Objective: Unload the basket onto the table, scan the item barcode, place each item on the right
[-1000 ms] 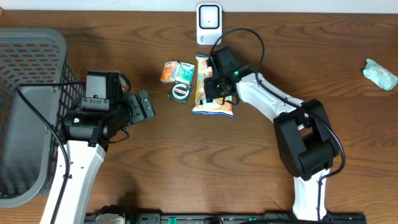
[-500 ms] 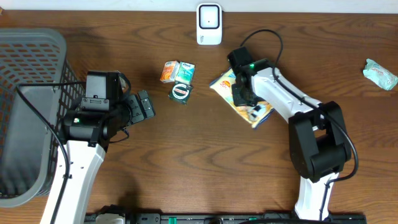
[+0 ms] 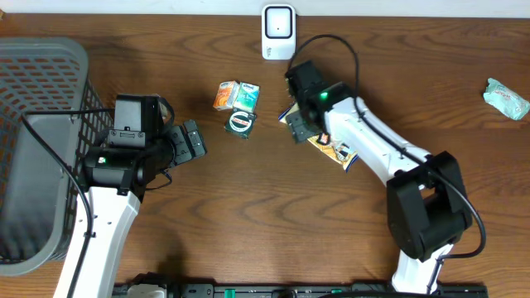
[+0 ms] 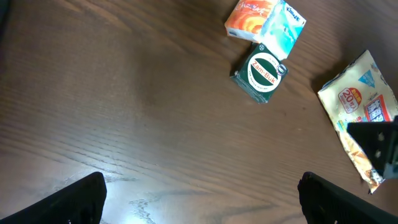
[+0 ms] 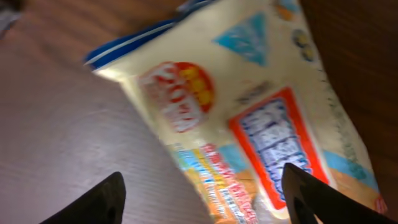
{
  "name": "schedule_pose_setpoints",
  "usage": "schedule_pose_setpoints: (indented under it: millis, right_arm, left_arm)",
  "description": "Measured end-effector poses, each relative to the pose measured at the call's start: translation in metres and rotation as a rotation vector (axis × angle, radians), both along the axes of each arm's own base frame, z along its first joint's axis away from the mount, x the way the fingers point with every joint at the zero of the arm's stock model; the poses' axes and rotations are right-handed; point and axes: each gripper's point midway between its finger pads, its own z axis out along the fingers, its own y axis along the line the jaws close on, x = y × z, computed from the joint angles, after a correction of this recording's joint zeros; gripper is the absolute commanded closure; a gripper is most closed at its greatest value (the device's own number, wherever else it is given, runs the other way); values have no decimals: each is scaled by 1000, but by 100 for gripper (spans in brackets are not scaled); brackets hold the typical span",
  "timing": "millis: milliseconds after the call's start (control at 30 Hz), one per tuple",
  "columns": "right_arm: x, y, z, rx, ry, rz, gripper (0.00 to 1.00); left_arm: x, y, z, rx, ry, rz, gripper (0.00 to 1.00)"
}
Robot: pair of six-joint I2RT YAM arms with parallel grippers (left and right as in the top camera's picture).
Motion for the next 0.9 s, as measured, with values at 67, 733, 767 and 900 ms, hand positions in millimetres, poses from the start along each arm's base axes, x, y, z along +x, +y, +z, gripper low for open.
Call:
schedule_pose_setpoints:
  millis: [67,733,767,900]
  right_arm:
    - [-2,4,0,-21,-5,28,11]
    - [-4,-23,-51,-281,43,42,59]
    - [-4,-24,-52,-289,44,42,79]
    - [-3,-31,-55,-326,37,8,99]
  left_arm:
    - [0,0,0,0,0,0,3]
    - [0,0,0,0,0,0,2]
    - [0,0,0,0,0,0,2]
    - [0,0,0,0,0,0,2]
